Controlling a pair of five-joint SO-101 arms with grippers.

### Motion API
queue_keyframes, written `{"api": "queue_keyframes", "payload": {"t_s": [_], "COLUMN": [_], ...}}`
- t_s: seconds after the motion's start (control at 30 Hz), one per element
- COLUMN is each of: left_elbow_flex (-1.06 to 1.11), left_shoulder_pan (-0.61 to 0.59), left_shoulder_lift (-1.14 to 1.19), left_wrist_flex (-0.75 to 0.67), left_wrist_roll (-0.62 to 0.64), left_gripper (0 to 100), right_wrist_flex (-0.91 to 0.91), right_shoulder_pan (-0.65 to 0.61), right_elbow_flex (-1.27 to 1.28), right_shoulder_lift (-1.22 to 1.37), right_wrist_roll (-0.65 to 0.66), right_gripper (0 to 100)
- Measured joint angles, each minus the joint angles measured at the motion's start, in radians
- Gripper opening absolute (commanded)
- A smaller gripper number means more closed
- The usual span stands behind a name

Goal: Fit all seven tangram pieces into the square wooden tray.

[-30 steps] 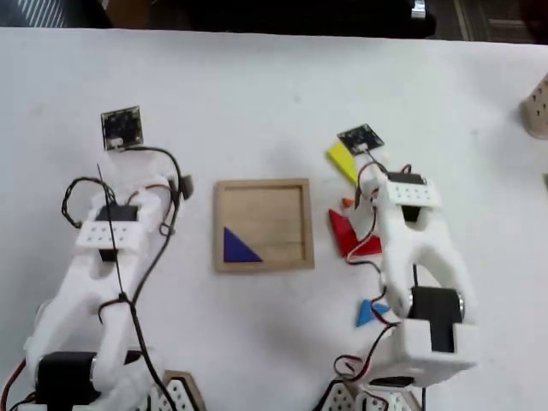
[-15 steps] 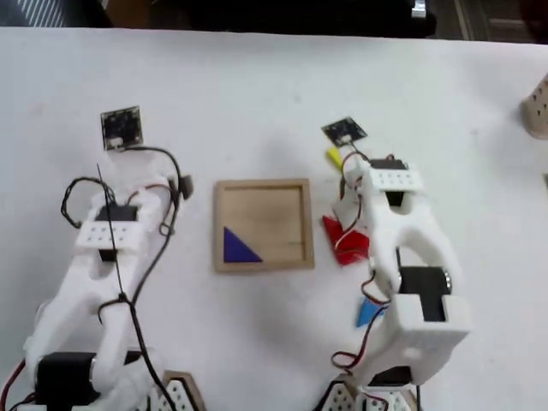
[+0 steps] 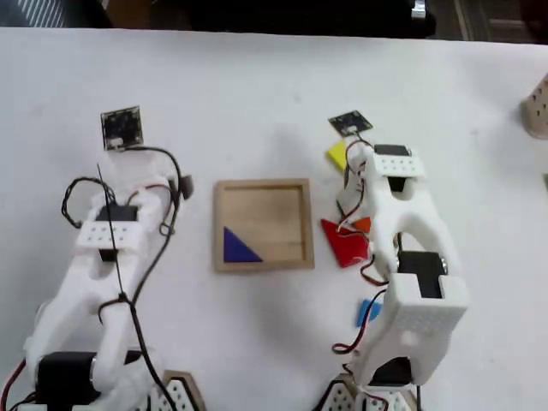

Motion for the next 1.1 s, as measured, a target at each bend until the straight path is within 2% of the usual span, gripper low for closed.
{"api": "queue_keyframes", "payload": {"t_s": [0.27, 0.57, 0.8, 1.0, 1.1], "left_elbow_flex": [0.000, 0.000, 0.000, 0.000, 0.000], "left_shoulder_pan": [0.000, 0.000, 0.000, 0.000, 0.000], "left_shoulder_lift": [0.000, 0.000, 0.000, 0.000, 0.000], "left_wrist_flex": [0.000, 0.000, 0.000, 0.000, 0.000], "left_wrist_roll": [0.000, 0.000, 0.000, 0.000, 0.000], "left_gripper": [23, 23, 23, 23, 23], "right_wrist_flex": [0.152, 0.249, 0.138, 0.003, -0.018], "right_shoulder_pan": [-0.048, -0.315, -0.529, -0.566, -0.566], "right_elbow_flex": [-0.011, -0.011, -0.009, -0.009, -0.029], "right_shoulder_lift": [-0.100, -0.275, -0.227, -0.126, -0.077], "right_wrist_roll": [-0.046, -0.196, -0.219, -0.219, -0.219], "right_gripper": [3.0, 3.0, 3.5, 4.2, 12.0]}}
